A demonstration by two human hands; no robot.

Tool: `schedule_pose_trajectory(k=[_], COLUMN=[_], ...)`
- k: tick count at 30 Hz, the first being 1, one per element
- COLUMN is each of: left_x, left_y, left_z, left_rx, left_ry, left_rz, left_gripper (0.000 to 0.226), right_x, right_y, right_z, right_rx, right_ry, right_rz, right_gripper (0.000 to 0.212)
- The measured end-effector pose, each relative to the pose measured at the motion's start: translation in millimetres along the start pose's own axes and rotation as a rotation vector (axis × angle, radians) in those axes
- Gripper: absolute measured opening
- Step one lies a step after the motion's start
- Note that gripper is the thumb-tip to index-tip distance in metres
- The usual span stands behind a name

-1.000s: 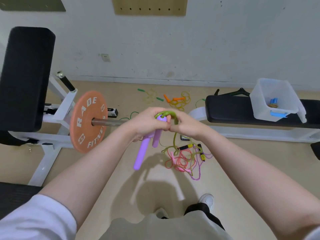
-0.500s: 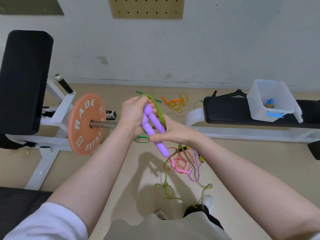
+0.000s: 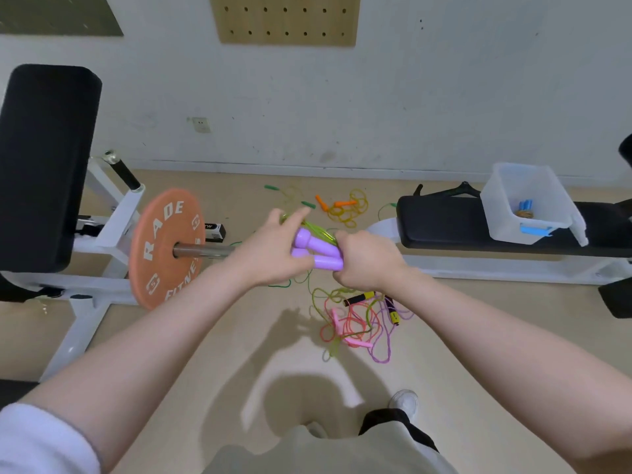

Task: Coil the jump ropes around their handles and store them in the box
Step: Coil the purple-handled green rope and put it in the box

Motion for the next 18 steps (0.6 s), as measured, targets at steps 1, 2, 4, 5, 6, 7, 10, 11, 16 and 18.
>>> schedule_pose_trajectory(k=[1,2,4,5,6,7,10,11,16,18], left_x=[10.9,16.2,24.5,26.5,27.6,28.2,27.9,28.8,43.6,41.7], left_y=[-1.4,-5.5,-15.7,-19.7,-22.0,-24.4,-35.2,-37.5,-46.2,-45.1], left_z=[1.6,0.0,-1.5,-2.8,-3.5,-3.8,-5.0,-6.1,-11.0,-15.6], left_rx=[-0.072,-0.121,-0.17,-0.166,-0.138,-0.119,-0.152,-0.168,-0.161,-0.157], left_ry=[-0.074,-0.14,-0.191,-0.191,-0.183,-0.177,-0.193,-0.209,-0.272,-0.223], left_rz=[-0.235,-0.457,-0.666,-0.669,-0.648,-0.632,-0.69,-0.733,-0.932,-0.955], left_gripper=[0.076,0.073,0.058,0.048,0.04,0.035,0.031,0.031,0.029,0.03], right_x=[-4.4,-11.1,-23.7,-26.5,-27.0,-26.1,-21.8,-22.1,-15.3,-14.3], right_y=[1.8,2.7,3.9,4.2,4.0,3.0,-6.6,-12.2,-16.6,-2.8], right_z=[1.3,3.4,8.0,9.4,10.2,10.3,11.7,11.8,0.1,-5.2], right_rx=[0.011,0.012,0.005,0.004,0.005,0.005,-0.103,-0.19,-0.48,-0.417], right_ry=[0.023,0.053,0.088,0.089,0.089,0.09,0.1,0.112,0.11,0.066], right_rz=[0.028,0.059,0.073,0.076,0.085,0.091,0.009,-0.027,0.256,0.376], right_gripper=[0.019,0.02,0.019,0.021,0.024,0.026,0.022,0.026,0.048,0.042])
Point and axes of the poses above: each hand's wrist, its own z-axis away from the middle knuckle, its own y-axis out of the back of the hand, x = y × z, the point moved 10 cm from there along -z, towards the middle knuckle, and after that the axes turned 11 degrees about -y, right-handed, at the moved point
